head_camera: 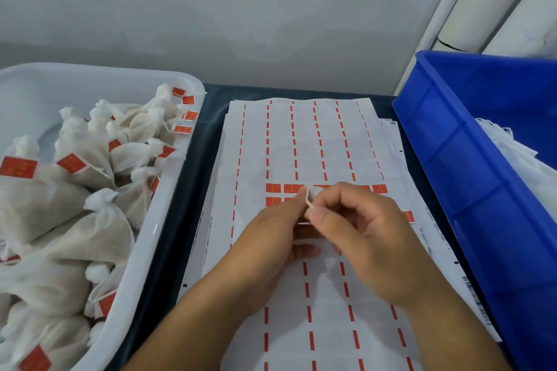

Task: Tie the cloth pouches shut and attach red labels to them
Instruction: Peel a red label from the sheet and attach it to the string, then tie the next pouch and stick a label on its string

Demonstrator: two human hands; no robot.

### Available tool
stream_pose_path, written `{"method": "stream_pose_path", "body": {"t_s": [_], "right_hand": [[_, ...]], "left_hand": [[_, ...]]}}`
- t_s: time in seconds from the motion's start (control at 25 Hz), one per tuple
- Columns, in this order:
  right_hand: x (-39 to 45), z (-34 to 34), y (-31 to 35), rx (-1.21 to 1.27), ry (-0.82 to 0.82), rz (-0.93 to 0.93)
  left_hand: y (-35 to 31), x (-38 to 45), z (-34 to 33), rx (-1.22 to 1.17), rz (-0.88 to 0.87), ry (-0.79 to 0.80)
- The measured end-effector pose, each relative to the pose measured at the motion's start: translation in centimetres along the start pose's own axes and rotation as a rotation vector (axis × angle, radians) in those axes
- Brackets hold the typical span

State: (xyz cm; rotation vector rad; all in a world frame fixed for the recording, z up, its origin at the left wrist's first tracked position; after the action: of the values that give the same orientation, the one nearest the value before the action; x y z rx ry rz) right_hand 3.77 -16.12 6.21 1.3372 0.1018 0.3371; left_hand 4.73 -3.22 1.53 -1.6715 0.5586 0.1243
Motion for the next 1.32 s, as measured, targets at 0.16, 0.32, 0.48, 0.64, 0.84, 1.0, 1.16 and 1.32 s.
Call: {"method": "stream_pose_path", "body": {"t_s": [0.16, 0.32, 0.48, 0.64, 0.84, 1.0, 1.16, 1.32], "right_hand": [[0.0, -1.2, -0.5, -0.114, 0.080, -0.003], [0.0, -1.1, -1.2, -0.140, 0.157, -0.024], [-0.2, -1.0, -1.0, -0.121, 0.248, -0.008], [0.2, -0.1, -1.1, -0.030, 0.200, -0.063], [0.5, 1.4, -3.2, 0.071, -0.098, -0.428], [0.5, 1.6, -2.7, 0.191, -0.150, -0.372], [0.4, 1.4, -1.2, 0.045, -0.114, -0.040], [0.3, 1.0, -0.9, -0.259, -0.123, 0.168]], "left_hand": [[-0.3, 0.1, 0.8, -0.402, 0.090, 0.047], [-0.6, 0.4, 1.5, -0.560, 0.151, 0.042], [-0.4, 0.4, 1.5, -0.609, 0.161, -0.052], [-0.7, 0.8, 2.3, -0.596, 0.098, -0.076], [-0.9, 0.5, 2.8, 0.094, -0.004, -0.124], [-1.0, 0.3, 2.3, 0.632, -0.005, -0.101], [-1.3, -0.8, 1.3, 0.819, -0.307, 0.023], [-1.6, -0.8, -0.1, 0.910, -0.515, 0.107]]}}
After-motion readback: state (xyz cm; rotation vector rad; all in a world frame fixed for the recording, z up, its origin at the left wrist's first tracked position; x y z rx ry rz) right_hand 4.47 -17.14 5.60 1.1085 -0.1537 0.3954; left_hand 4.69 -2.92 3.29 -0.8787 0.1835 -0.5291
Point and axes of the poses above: each hand's wrist, its own x-axis towards the middle knuckle, its own z-axis out of the back of the hand, y = z × x, the point moved 4 cm from there along x, towards the middle knuckle, and after that the axes turned 2 degrees about x, right-handed, at the moved point
